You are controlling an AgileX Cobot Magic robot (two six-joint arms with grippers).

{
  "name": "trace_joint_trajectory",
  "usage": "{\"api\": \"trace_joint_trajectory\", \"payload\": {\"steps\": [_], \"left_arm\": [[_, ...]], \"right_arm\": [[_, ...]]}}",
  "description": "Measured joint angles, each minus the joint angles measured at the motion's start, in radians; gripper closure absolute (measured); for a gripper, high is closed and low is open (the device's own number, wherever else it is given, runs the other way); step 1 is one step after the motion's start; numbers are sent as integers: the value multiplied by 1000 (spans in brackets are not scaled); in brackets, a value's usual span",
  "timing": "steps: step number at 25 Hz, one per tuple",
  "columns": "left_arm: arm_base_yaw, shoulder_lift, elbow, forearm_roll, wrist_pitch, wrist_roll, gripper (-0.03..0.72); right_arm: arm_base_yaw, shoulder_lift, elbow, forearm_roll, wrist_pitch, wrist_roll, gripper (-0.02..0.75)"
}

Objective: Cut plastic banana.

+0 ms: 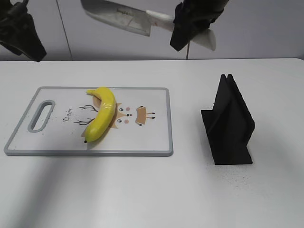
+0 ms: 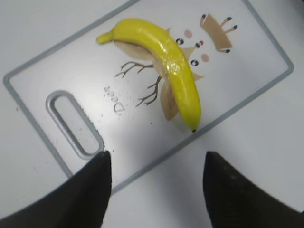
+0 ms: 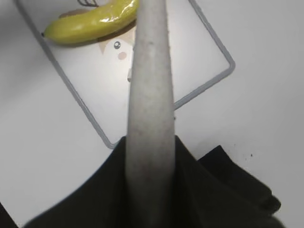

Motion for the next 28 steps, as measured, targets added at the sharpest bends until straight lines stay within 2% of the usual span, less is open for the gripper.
{"api": "trace_joint_trajectory", "payload": {"steps": [5, 8, 15, 20, 28], "left_arm": [[0, -35, 0, 80, 9, -188, 101], [0, -73, 0, 88, 11, -227, 101], [0, -205, 54, 95, 12, -249, 102], [0, -339, 166, 98, 12, -249, 103], [0, -560, 366, 111, 14, -252, 103]], "right_arm": [[0, -43, 9, -51, 1, 214, 557], [0, -75, 35, -53, 1, 331, 557], [0, -220, 209, -51, 0, 443, 557], [0, -329, 351, -52, -5, 489, 557], [0, -492, 593, -52, -95, 559, 557]]}}
